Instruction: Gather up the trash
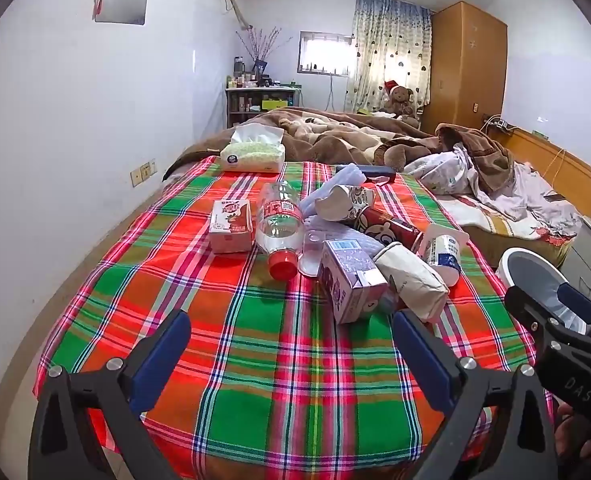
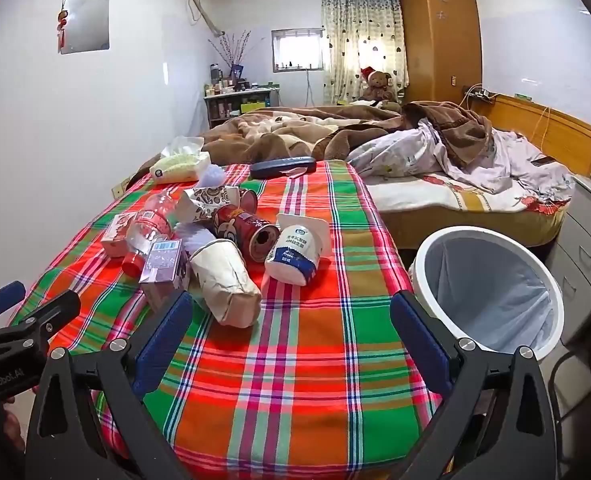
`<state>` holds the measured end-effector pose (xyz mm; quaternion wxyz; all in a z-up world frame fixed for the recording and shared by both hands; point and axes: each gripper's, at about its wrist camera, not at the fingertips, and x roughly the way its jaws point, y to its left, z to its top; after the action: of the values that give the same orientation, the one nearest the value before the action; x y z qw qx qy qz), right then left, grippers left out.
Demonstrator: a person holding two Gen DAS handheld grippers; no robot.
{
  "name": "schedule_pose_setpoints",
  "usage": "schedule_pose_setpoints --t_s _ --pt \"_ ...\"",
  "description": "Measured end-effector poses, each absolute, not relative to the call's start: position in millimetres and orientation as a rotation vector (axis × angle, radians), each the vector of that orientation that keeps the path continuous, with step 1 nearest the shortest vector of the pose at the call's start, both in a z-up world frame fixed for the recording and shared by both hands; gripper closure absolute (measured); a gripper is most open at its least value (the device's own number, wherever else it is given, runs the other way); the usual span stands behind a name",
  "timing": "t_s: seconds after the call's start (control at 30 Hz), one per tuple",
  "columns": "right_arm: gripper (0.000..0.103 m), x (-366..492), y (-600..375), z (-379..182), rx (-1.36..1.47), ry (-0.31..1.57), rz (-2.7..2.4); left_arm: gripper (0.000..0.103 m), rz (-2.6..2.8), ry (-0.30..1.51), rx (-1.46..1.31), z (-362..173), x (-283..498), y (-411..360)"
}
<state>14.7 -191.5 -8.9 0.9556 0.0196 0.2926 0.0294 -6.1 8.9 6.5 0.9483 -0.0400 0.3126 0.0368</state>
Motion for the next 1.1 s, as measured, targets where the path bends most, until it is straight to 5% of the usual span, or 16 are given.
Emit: schedule_pose_setpoints --t_s 1.1 --pt "0.002 13.6 -189.4 -10.2 0.044 0.599 0.061 0.001 0.087 0.635 -0.085 5.3 -8.0 10.3"
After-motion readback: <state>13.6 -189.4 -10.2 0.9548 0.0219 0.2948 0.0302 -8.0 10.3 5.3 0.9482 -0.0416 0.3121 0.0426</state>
